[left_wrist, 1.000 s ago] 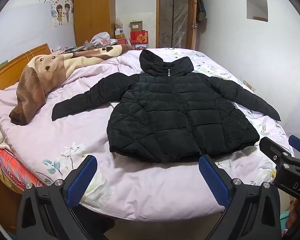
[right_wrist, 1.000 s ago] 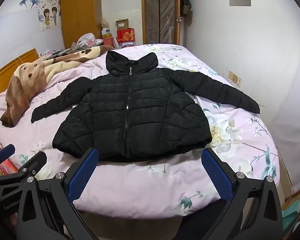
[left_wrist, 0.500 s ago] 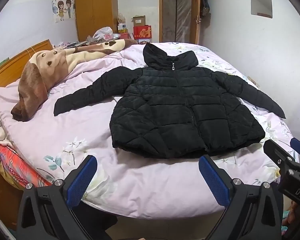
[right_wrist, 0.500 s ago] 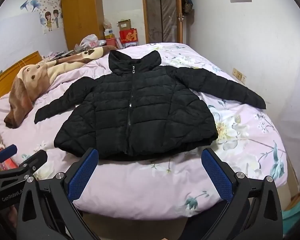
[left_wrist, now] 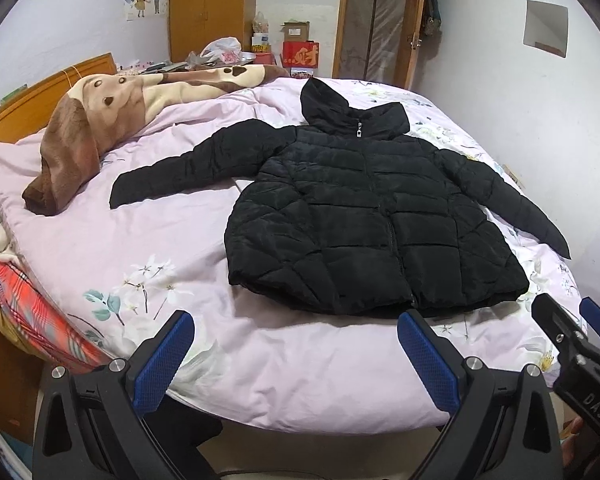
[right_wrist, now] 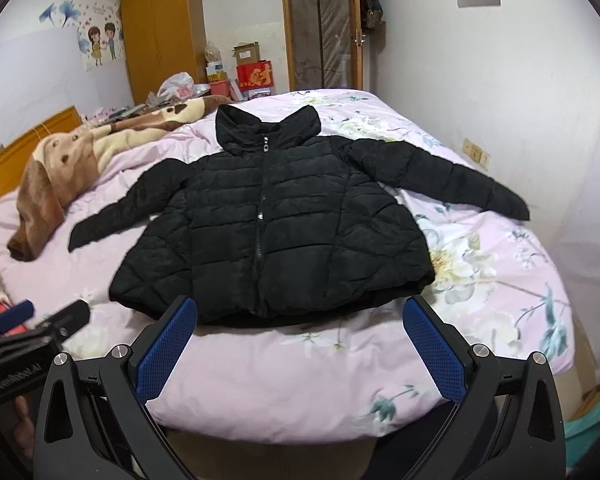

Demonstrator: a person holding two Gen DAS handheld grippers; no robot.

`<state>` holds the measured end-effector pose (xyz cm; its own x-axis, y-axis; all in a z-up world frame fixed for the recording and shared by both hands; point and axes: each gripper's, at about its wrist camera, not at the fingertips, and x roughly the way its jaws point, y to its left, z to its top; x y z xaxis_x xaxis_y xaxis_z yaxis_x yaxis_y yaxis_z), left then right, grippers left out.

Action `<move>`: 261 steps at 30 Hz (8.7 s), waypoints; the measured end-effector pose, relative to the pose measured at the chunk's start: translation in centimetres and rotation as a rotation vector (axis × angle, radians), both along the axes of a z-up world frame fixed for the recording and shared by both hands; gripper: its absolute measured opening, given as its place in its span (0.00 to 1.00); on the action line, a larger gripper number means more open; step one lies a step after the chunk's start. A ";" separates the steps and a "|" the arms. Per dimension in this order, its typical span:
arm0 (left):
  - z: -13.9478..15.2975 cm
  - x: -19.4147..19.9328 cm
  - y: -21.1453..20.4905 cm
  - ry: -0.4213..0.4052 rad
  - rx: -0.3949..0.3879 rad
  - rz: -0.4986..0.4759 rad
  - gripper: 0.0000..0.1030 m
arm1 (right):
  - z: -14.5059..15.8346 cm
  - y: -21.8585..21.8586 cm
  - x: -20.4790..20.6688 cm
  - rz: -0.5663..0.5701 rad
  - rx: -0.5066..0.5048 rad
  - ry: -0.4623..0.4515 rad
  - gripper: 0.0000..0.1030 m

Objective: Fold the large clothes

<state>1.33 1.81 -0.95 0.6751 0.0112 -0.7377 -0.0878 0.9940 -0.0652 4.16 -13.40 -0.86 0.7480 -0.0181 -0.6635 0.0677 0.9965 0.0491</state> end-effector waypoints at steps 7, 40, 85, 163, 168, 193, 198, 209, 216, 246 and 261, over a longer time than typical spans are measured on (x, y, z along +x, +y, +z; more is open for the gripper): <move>0.4 -0.1 0.2 -0.016 0.017 0.008 1.00 | -0.1 0.3 0.1 0.019 -0.015 -0.003 0.99; 0.1 -0.4 0.1 -0.007 0.031 0.011 1.00 | -0.5 0.3 0.0 0.014 -0.020 0.004 0.99; -8.2 21.7 22.4 0.089 -0.181 0.349 0.99 | -5.4 7.0 20.1 0.300 0.026 0.094 0.99; -2.0 39.0 1.5 -0.204 0.058 -0.078 0.13 | -3.1 3.1 31.0 0.160 0.020 -0.068 0.99; -4.6 39.7 -3.1 -0.149 0.051 -0.140 0.13 | -4.0 0.4 31.3 0.103 0.021 -0.049 0.99; -11.5 43.0 -9.6 0.021 -0.061 -0.332 0.63 | -6.8 -6.2 33.5 -0.045 -0.027 0.010 0.99; -9.4 42.4 -7.7 -0.005 -0.060 -0.328 0.63 | -6.6 -5.3 34.9 -0.025 -0.058 0.004 0.99; -6.9 44.0 5.0 -0.017 0.063 -0.027 0.72 | -12.0 -1.9 43.3 0.108 -0.089 0.161 0.99; -10.2 46.3 6.8 0.074 0.086 -0.024 0.72 | -14.8 -1.4 46.1 0.110 -0.041 0.245 0.58; -13.3 49.4 3.6 0.174 0.097 -0.013 0.73 | -13.5 -7.1 43.3 -0.024 -0.008 0.217 0.14; -6.4 37.8 -0.3 0.101 0.012 -0.148 0.81 | -6.8 -25.5 27.5 -0.435 0.062 0.106 0.50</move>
